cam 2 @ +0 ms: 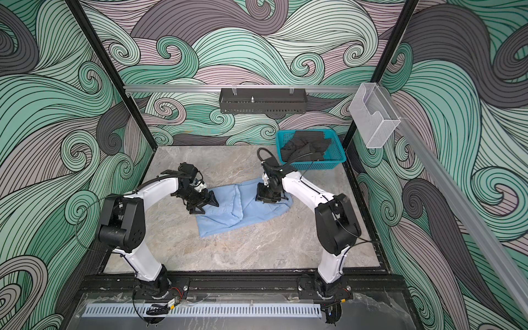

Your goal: Fold and stack the long sleeve shirts

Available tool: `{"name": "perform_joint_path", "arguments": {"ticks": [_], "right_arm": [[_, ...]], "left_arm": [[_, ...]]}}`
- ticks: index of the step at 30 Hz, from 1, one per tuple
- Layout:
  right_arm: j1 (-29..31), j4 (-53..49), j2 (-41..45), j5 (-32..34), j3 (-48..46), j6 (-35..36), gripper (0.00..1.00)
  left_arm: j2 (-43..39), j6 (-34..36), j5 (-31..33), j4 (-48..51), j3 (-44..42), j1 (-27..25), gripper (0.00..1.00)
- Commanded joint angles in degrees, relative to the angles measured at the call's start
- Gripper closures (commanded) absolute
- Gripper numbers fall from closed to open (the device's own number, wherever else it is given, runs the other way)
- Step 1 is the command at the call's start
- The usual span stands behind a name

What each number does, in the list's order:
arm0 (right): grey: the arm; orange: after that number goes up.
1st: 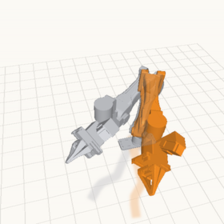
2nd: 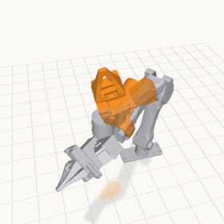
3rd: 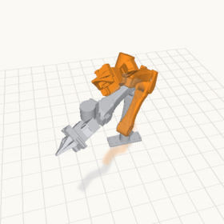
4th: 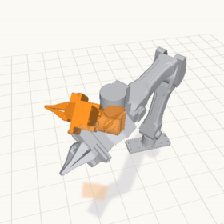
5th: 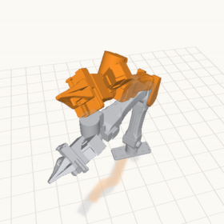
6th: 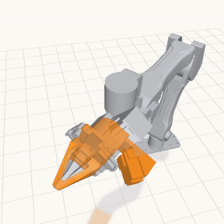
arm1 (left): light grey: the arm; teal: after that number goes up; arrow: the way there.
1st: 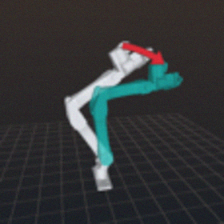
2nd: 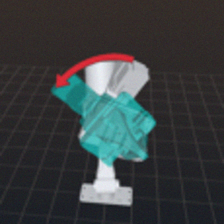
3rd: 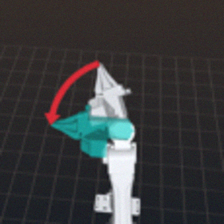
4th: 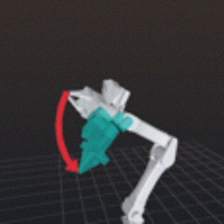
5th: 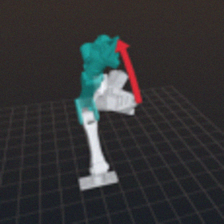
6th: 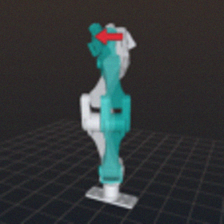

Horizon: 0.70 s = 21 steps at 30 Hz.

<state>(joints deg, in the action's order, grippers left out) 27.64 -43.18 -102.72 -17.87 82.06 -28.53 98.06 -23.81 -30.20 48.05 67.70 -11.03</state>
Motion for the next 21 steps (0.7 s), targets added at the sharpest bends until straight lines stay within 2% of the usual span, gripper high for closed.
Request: {"name": "perform_joint_path", "arguments": {"ticks": [1, 5, 11, 21], "right_arm": [[-3.49, -4.46, -3.98, 4.10, 2.98, 4.13, 0.60], [-7.41, -6.14, -9.79, 5.37, 5.81, 7.75, 0.64], [-8.35, -5.33, -14.09, 3.82, 3.20, 9.35, 0.66], [-8.13, -0.97, -4.54, 2.29, -14.14, 4.74, 0.67]], "left_arm": [[-2.54, -3.39, -3.44, -2.11, -0.21, -0.69, 0.19], [-0.20, -8.14, -4.03, -7.60, -1.97, -2.19, 0.19], [5.24, -10.99, -3.59, -11.52, -1.57, -5.36, 0.20], [10.35, -9.68, -3.76, -9.82, 0.10, -11.13, 0.21]]}}
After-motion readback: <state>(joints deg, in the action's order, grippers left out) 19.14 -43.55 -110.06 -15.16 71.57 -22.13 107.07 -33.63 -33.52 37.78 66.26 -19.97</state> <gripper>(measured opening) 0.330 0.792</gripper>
